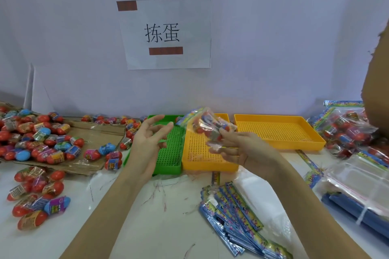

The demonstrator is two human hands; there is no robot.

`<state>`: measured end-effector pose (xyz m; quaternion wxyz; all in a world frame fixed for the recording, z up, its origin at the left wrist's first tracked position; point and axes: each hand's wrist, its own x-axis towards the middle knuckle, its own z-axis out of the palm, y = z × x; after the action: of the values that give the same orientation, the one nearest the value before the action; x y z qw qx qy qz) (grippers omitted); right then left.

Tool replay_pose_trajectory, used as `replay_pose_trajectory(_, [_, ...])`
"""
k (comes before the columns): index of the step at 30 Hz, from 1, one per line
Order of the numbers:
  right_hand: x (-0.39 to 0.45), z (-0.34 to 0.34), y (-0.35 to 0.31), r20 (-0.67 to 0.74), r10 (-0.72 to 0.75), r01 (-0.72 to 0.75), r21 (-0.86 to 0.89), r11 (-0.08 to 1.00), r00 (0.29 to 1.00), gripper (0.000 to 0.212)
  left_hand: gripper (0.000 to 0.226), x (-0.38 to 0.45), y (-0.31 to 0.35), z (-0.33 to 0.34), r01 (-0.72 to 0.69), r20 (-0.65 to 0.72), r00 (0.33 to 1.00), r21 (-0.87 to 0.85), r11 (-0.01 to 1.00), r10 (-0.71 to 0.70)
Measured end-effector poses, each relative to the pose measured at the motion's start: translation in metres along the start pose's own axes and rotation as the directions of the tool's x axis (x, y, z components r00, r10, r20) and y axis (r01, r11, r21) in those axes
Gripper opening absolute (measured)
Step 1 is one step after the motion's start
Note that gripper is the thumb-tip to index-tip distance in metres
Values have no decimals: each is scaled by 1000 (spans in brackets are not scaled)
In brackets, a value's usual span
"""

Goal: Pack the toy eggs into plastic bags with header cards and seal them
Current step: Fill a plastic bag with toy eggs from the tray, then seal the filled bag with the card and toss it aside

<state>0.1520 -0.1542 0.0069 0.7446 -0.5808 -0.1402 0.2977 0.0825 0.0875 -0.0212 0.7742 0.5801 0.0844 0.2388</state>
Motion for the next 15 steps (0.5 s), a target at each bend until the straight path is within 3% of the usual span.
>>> replay_pose_trajectory(1, [0,-8,-5,-62,-105,113,150,982,993,48,46,-1,-1,2,-48,-14,999,88,995,49])
replay_pose_trajectory(3, [0,-23,-14,-215,-293,358,396,846,931,48,35,-7,-3,11,-177,37,984,326,929,175])
replay_pose_trajectory(5, [0,-31,-17,-289,-346,446,455,771,893,53,19,-18,-10,25,-313,194,949,476,822,249])
replay_pose_trajectory(7, [2,-31,-13,-269,-304,398,443,804,914,54,17,-32,-20,39,-481,436,862,538,692,259])
replay_pose_trajectory(9, [5,-26,-8,-243,-243,329,429,842,939,52,27,-46,-33,51,-656,687,703,526,541,185])
replay_pose_trajectory(11, [8,-23,-5,-228,-200,278,399,874,953,42,41,-56,-46,55,-789,841,533,452,416,96])
replay_pose_trajectory(12, [9,-22,-3,-219,-187,260,381,887,958,36,45,-60,-51,57,-825,876,479,425,372,62])
replay_pose_trajectory(15, [11,-22,0,-205,-149,217,369,904,967,22,42,-61,-57,59,-848,890,451,405,341,66])
